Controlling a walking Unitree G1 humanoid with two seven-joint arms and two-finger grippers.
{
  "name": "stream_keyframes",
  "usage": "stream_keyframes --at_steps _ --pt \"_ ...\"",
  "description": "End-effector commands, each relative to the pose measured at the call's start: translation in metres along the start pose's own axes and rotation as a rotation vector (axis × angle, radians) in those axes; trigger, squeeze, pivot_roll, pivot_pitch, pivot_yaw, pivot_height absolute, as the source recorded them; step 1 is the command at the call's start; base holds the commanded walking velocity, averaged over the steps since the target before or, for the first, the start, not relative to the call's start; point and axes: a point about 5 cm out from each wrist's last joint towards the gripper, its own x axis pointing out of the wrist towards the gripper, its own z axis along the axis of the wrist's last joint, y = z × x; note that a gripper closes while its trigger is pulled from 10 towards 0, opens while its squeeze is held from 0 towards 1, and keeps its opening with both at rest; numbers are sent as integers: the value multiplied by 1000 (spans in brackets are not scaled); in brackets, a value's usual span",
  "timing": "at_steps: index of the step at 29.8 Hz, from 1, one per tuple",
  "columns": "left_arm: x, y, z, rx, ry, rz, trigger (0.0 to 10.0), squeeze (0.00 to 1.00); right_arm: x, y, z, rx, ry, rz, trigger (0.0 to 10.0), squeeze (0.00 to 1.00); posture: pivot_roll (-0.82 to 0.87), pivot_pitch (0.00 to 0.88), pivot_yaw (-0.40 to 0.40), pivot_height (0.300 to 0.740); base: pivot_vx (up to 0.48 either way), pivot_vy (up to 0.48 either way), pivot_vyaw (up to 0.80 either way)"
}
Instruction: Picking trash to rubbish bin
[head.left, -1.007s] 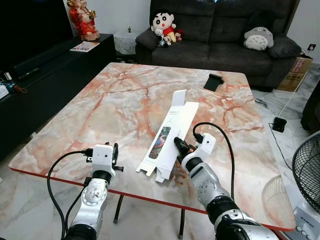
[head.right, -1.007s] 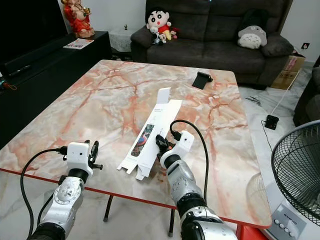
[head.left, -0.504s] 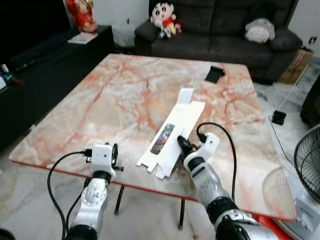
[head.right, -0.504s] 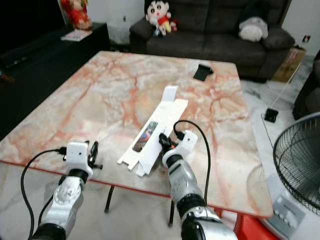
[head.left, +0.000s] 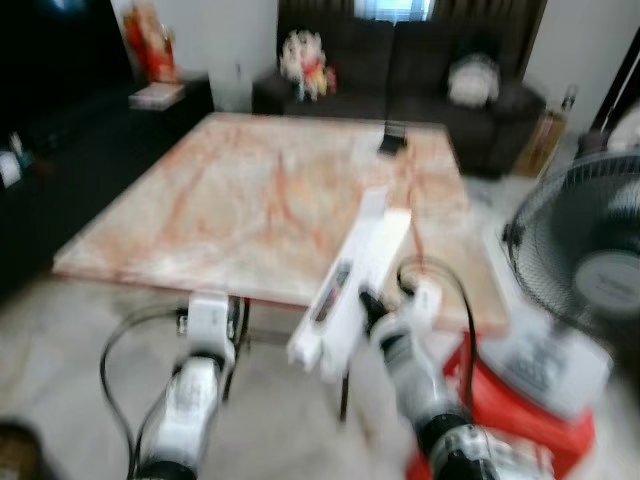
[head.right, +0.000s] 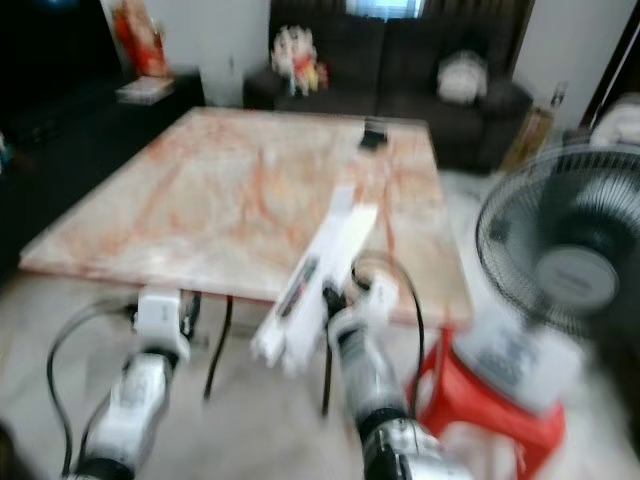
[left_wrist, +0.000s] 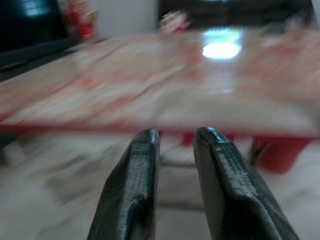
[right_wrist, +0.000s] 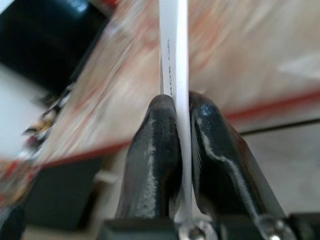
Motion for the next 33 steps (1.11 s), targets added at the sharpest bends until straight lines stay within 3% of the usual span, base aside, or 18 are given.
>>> stream_keyframes --at_steps 1,7,9,11,18,22,25,27,29,31,33 --pt "-3 3 -4 -3 16 10 10000 0 1 8 -11 24 27 11 10000 0 43 0 -4 740 -304 0 0" --pt "-3 5 -4 0 18 16 10000 0 0 8 -12 0 29 30 10000 0 41 0 -7 740 -293 0 0" --pt "-3 7 -5 6 20 22 10000 0 -2 7 -14 -51 39 42 10000 0 41 0 -10 740 0 0 0" --pt "-4 11 -7 18 33 31 10000 0 -5 2 -18 -108 65 39 10000 0 41 0 -10 740 0 0 0" --pt "-10 23 -17 43 79 56 10000 0 -16 -21 -22 -173 103 -36 10000 0 36 0 -16 740 0 0 0" --pt "-23 38 -37 90 185 73 10000 0 -38 -58 -27 -283 167 -203 10000 0 33 0 -16 740 0 0 0" --pt "-33 45 -50 98 254 88 10000 0 -51 -76 -31 -335 204 -294 10000 0 33 0 -16 740 0 0 0" --pt "-47 53 -68 94 368 104 10000 0 -68 -96 -38 -367 257 -389 10000 0 37 3 -19 740 0 0 0" --pt "-62 58 -83 85 468 124 10000 0 -81 -107 -46 -404 311 -434 10000 0 34 4 -19 740 0 0 0" --pt "-65 59 -86 83 485 131 10000 0 -83 -109 -48 -411 324 -443 10000 0 34 4 -19 740 0 0 0" --pt "-85 64 -101 56 574 174 10000 0 -101 -121 -59 -461 403 -499 10000 0 27 8 -17 740 0 0 0"
